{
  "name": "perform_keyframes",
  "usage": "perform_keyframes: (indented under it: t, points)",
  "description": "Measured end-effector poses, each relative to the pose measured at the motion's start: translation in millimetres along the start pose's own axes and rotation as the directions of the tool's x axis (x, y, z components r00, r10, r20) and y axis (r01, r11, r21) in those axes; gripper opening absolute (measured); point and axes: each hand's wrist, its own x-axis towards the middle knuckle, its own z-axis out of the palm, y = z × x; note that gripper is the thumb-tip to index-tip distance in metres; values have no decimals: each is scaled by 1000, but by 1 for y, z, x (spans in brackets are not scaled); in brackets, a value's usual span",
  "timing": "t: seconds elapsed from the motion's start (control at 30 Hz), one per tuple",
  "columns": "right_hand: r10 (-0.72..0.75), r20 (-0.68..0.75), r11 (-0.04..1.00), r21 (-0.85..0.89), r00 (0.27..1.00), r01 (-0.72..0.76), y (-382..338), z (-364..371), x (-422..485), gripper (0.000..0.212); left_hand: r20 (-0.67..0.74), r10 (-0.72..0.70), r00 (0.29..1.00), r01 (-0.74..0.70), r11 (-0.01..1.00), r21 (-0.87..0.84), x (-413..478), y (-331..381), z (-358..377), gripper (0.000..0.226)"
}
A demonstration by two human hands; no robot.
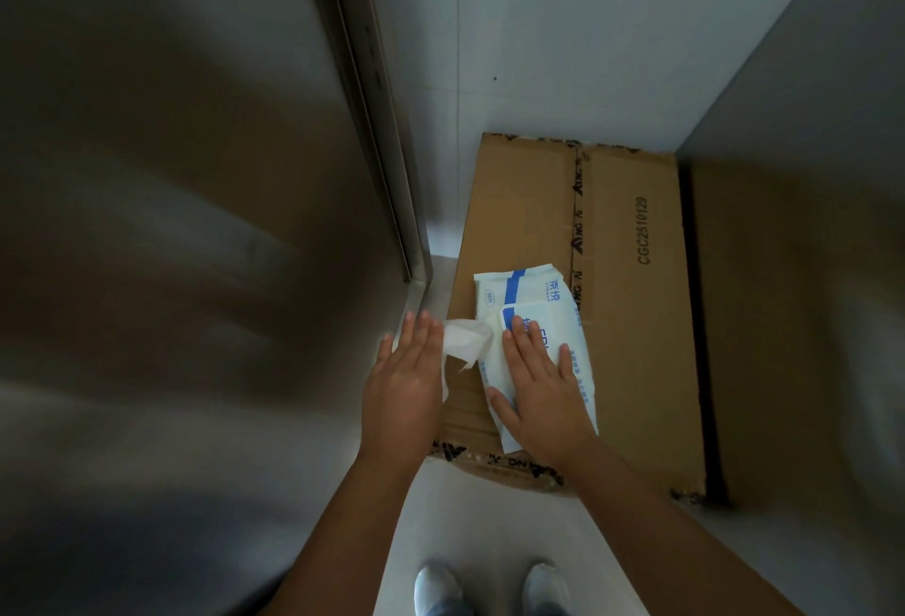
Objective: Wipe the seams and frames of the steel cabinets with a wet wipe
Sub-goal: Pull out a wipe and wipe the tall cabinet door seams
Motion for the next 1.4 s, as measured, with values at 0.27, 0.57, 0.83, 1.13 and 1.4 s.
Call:
perform_keyframes:
  t: [0.27,0.57,0.83,1.13,1.4]
  points:
    - [36,-21,999,-39,999,-37,-10,-65,-10,74,-34,-72,997,72,997,-2,-2,22,-45,57]
    - [-2,-152,997,72,988,13,-38,-161,-49,70,-176,-96,980,66,983,-173,-24,52,-102,49]
    - [-116,-219,979,142,969,149,-64,-217,-86,72,-208,-246,947,135,889,-437,-51,77,-147,38]
    - [-193,-327,962,124,925,244,-89,-270,-113,73,-261,-213,942,39,837,-545,-72,105,-198,38]
    - [-224,-465,940,128,856,315,-86,-306,-137,59,-332,-57,942,-116,871,-477,-86,120,-230,38]
